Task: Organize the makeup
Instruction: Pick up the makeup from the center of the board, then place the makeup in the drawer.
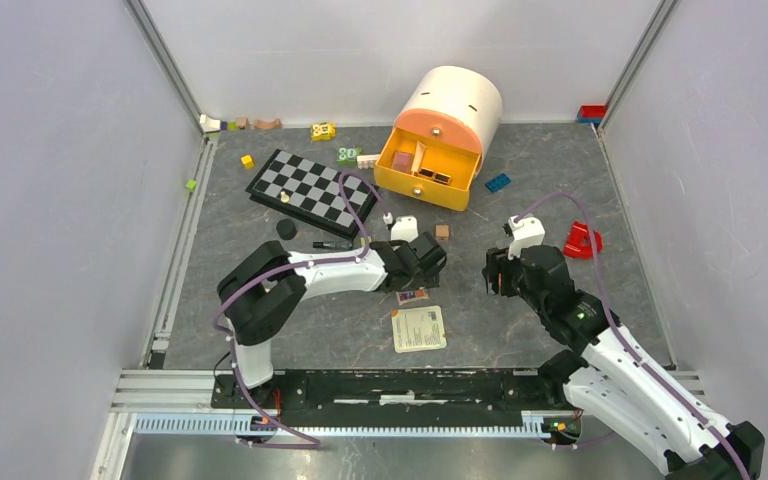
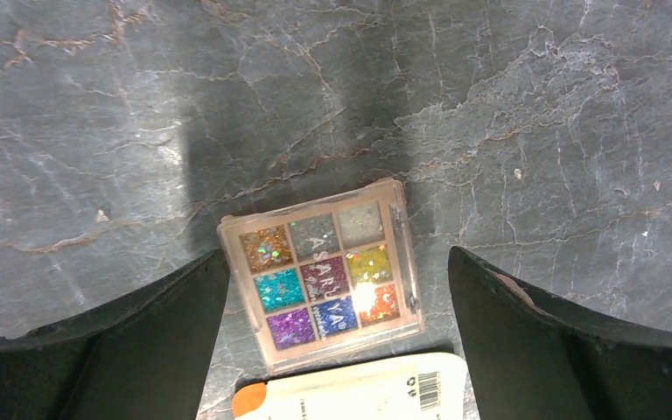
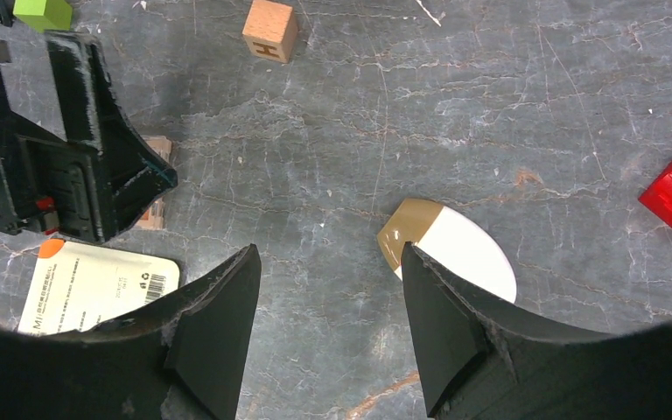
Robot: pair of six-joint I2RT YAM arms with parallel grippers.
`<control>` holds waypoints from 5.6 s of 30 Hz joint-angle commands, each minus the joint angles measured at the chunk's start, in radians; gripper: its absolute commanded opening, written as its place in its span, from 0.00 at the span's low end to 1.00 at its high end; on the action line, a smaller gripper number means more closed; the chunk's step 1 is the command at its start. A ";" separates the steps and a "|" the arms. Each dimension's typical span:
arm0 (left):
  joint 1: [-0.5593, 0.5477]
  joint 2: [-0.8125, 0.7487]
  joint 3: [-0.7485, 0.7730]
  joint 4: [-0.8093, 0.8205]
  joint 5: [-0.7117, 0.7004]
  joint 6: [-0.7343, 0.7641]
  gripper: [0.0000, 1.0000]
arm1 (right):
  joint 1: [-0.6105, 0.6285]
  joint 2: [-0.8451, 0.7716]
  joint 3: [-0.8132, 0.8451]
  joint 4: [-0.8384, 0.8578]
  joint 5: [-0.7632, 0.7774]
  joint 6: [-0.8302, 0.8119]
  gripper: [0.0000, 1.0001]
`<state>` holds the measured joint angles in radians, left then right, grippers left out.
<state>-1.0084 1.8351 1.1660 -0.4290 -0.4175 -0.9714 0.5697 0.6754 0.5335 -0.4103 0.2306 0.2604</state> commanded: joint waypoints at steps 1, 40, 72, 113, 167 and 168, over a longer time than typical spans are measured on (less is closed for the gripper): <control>-0.019 0.041 0.071 -0.026 -0.017 -0.086 1.00 | 0.003 -0.003 0.000 0.004 0.025 -0.015 0.67; -0.122 0.076 0.038 -0.153 -0.081 -0.111 0.68 | 0.004 0.002 -0.021 0.007 0.007 -0.013 0.67; 0.220 -0.068 0.597 -0.015 0.324 0.578 0.46 | 0.003 -0.069 0.002 -0.042 0.065 -0.007 0.68; 0.291 0.412 1.048 -0.106 0.285 0.649 0.44 | 0.003 -0.092 -0.008 -0.074 0.069 -0.016 0.68; 0.269 0.418 1.073 -0.119 0.244 0.711 0.87 | 0.002 -0.105 0.014 -0.093 0.074 -0.013 0.68; 0.269 0.417 1.079 -0.119 0.244 0.712 0.87 | 0.004 -0.104 0.014 -0.094 0.074 -0.012 0.67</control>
<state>-0.7334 2.2879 2.1815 -0.5526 -0.1661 -0.3077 0.5697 0.5709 0.5121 -0.5034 0.2939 0.2485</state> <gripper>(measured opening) 0.862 0.674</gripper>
